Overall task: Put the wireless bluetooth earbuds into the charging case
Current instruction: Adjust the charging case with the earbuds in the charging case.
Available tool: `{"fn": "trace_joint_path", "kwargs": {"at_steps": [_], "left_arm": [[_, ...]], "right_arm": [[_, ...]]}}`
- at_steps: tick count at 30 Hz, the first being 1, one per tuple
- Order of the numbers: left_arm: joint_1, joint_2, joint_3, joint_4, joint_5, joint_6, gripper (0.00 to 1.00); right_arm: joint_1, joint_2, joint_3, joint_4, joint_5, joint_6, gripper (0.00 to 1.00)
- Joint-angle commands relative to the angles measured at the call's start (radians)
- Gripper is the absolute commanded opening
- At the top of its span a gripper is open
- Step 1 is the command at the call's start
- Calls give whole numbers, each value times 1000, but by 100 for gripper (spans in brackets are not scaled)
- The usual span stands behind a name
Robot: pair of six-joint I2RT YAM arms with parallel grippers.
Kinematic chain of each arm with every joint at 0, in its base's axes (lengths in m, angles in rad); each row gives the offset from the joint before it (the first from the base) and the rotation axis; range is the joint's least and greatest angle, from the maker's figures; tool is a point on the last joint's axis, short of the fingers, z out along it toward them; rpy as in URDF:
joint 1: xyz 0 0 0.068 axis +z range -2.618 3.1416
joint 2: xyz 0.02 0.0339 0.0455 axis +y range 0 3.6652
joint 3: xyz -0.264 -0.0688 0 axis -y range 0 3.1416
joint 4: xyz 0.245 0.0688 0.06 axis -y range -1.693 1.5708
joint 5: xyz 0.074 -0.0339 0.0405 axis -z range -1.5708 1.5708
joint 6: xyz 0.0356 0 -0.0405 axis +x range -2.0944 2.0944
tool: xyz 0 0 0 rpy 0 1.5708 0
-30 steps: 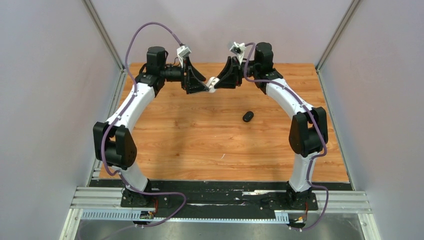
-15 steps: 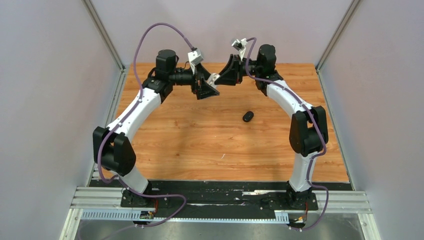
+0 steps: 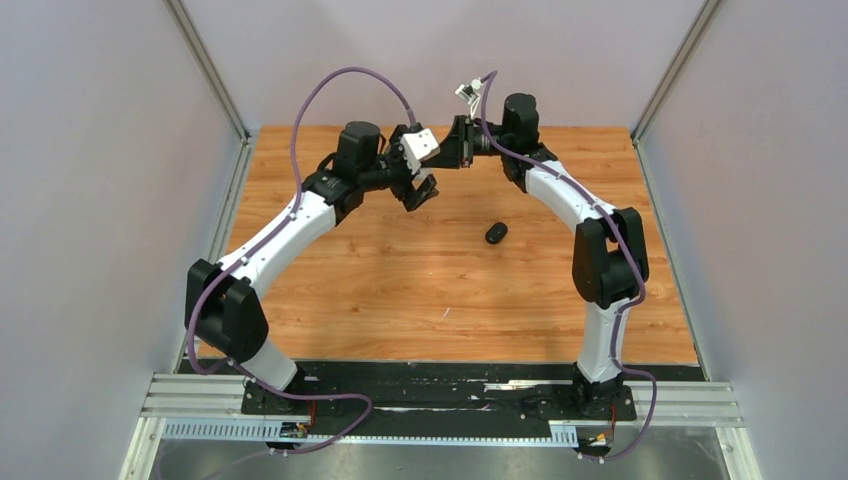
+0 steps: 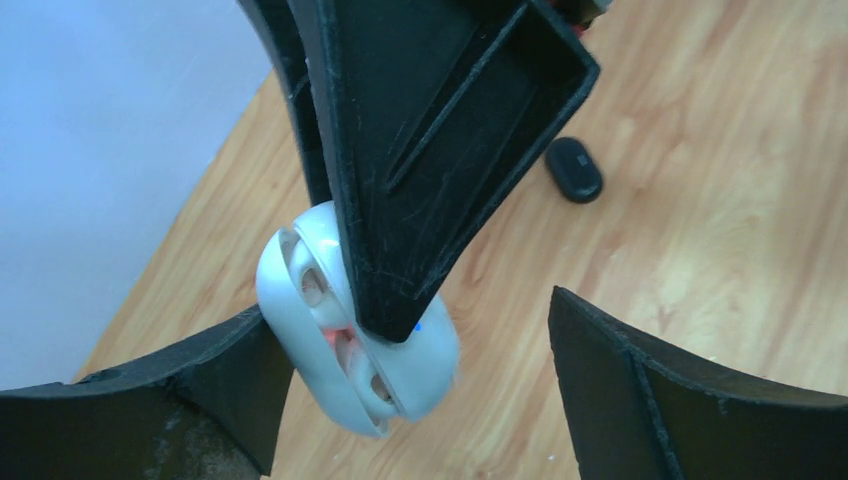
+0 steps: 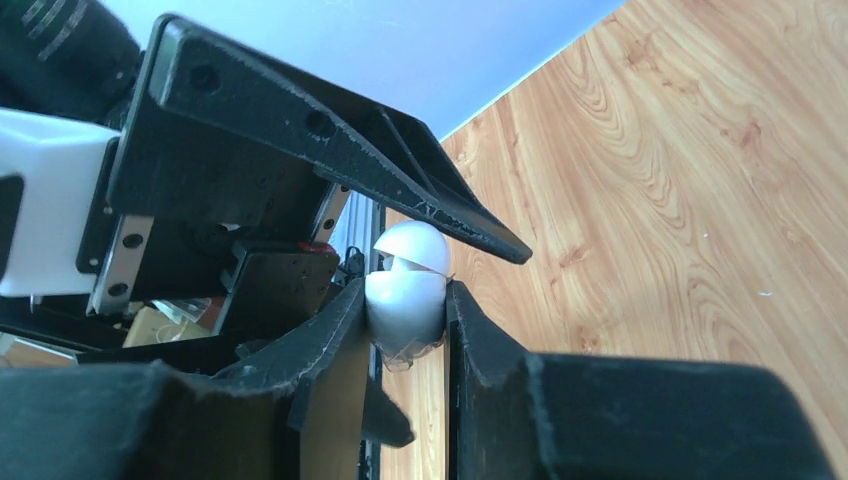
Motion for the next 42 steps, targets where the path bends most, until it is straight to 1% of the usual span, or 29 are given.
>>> {"fn": "trace_joint_path", "kwargs": {"at_steps": [1,2,4,5,6,7,8,9,13,18,20,21,22,23,24,25,26,27,28,29,30,31,32,35,39,42], "left_arm": [[-62,-57,-10,38,-135,78,91],[-62,-55,-11,47,-176,88,90],[-62,-48,-7,55,-208,105,82],[-62,-46,-4,55,-209,112,75],[-61,-46,0,52,-200,120,71],[-61,-47,2,52,-194,119,63],[-60,-47,8,52,-178,111,59],[-60,-50,8,56,-171,105,52],[-60,-57,-8,93,-160,72,44],[-60,-44,-6,82,-148,96,38],[-58,-45,-13,106,-175,60,44],[-58,-52,-17,134,-195,20,60],[-55,-58,-21,144,-215,-4,81],[-48,-75,-20,157,-228,-57,90],[-15,-86,-8,152,-192,-80,97],[15,-104,3,133,-78,-146,99],[89,-112,31,124,-5,-187,99],[128,-110,45,116,140,-294,100],[204,-95,73,117,221,-353,100],[238,-82,88,141,396,-452,100],[288,-63,92,161,463,-497,98],[311,-56,87,207,566,-561,97],[315,-49,87,246,598,-572,96],[292,-37,103,267,681,-556,96],[253,-6,150,245,735,-525,92],[236,29,187,237,747,-518,87]], "right_arm": [[-13,27,37,7,142,38,0],[-13,25,30,20,136,40,0],[-13,20,13,50,122,45,0],[-13,18,8,53,122,42,0],[-13,16,4,52,125,37,0],[-13,15,2,49,127,33,0],[-13,16,1,48,128,30,0],[-12,15,0,45,128,26,0],[-13,11,-9,48,124,15,0],[-13,2,-28,74,94,5,0],[-13,-3,-37,83,84,-3,0],[-15,-7,-44,96,79,-8,0],[-19,-11,-55,112,78,-7,0],[-25,-15,-62,136,75,-7,0],[-33,-19,-65,153,67,-8,0],[-45,-26,-66,179,51,-6,0],[-55,-31,-66,215,23,-1,0],[-65,-35,-62,254,-10,4,0],[-75,-37,-49,278,-44,6,0],[-83,-38,-34,302,-90,14,0],[-89,-40,-22,328,-121,25,0],[-98,-43,-10,348,-157,30,0],[-101,-49,-3,367,-181,32,0],[-104,-68,5,410,-222,36,0],[-97,-73,16,481,-276,39,0],[-91,-69,27,516,-290,42,0]]}}
